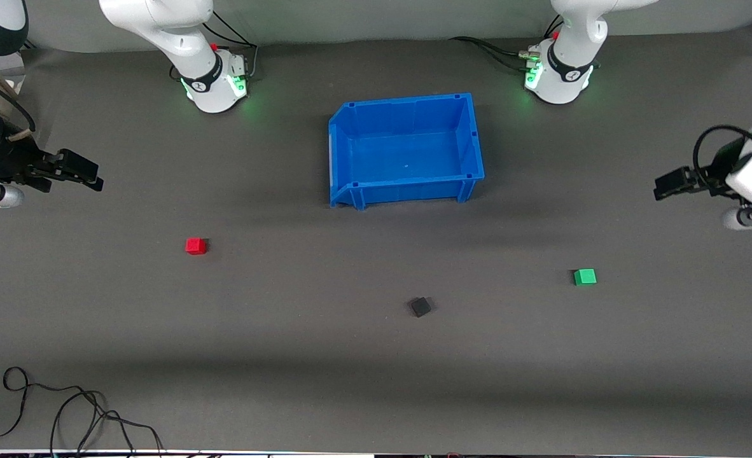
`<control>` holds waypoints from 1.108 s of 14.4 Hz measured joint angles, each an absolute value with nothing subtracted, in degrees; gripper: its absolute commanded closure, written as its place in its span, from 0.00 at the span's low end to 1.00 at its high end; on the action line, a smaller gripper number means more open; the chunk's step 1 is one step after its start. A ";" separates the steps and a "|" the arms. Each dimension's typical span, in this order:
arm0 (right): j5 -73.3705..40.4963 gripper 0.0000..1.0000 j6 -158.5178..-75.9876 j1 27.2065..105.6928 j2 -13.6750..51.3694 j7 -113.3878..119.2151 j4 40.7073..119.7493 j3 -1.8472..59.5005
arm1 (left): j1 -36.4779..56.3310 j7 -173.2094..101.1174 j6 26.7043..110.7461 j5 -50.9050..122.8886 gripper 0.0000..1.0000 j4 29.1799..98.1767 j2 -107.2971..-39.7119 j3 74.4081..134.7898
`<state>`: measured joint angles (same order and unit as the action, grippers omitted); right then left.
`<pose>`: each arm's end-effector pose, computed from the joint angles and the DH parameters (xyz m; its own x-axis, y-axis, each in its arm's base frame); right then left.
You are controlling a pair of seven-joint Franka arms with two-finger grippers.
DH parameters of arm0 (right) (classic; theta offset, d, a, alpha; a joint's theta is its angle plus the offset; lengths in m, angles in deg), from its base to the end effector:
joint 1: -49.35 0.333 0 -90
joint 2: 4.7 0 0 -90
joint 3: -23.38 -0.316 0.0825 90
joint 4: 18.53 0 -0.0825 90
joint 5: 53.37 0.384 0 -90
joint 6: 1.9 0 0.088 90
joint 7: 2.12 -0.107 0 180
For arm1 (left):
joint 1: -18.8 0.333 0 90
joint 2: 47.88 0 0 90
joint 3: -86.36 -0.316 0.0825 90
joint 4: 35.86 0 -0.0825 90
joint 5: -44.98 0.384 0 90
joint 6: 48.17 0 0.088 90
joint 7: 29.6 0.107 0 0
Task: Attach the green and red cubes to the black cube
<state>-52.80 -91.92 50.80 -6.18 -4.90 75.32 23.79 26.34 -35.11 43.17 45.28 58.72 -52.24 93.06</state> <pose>0.5448 0.0109 0.6071 0.9987 -0.0304 -0.0414 -0.0307 -0.9995 -0.0081 0.5713 0.0110 0.5462 0.9852 0.1095 -0.1315 0.1093 -0.9940 -0.0090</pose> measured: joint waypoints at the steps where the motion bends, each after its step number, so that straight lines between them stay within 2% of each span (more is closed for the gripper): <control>1: -52.80 0.00 -91.93 50.79 -6.11 -4.90 75.41 23.80 | 27.03 -35.62 44.42 45.73 0.01 59.44 -53.31 92.90; 6: -52.80 0.00 -94.49 50.78 -4.32 -4.90 76.80 23.91 | 27.74 -44.09 58.37 48.71 0.01 68.82 -57.61 92.72; 9: -52.80 0.00 -97.26 50.77 -1.53 -4.90 78.38 23.93 | 27.85 -54.42 63.65 48.74 0.01 69.85 -61.62 92.74; 12: -52.81 0.00 -104.84 50.76 0.90 -4.90 84.46 23.96 | 27.84 -65.59 65.54 48.61 0.01 69.95 -65.55 92.94; 16: -52.81 0.00 -114.29 50.76 2.55 -4.90 93.61 23.98 | 26.32 -90.00 72.09 48.05 0.09 69.94 -70.88 93.87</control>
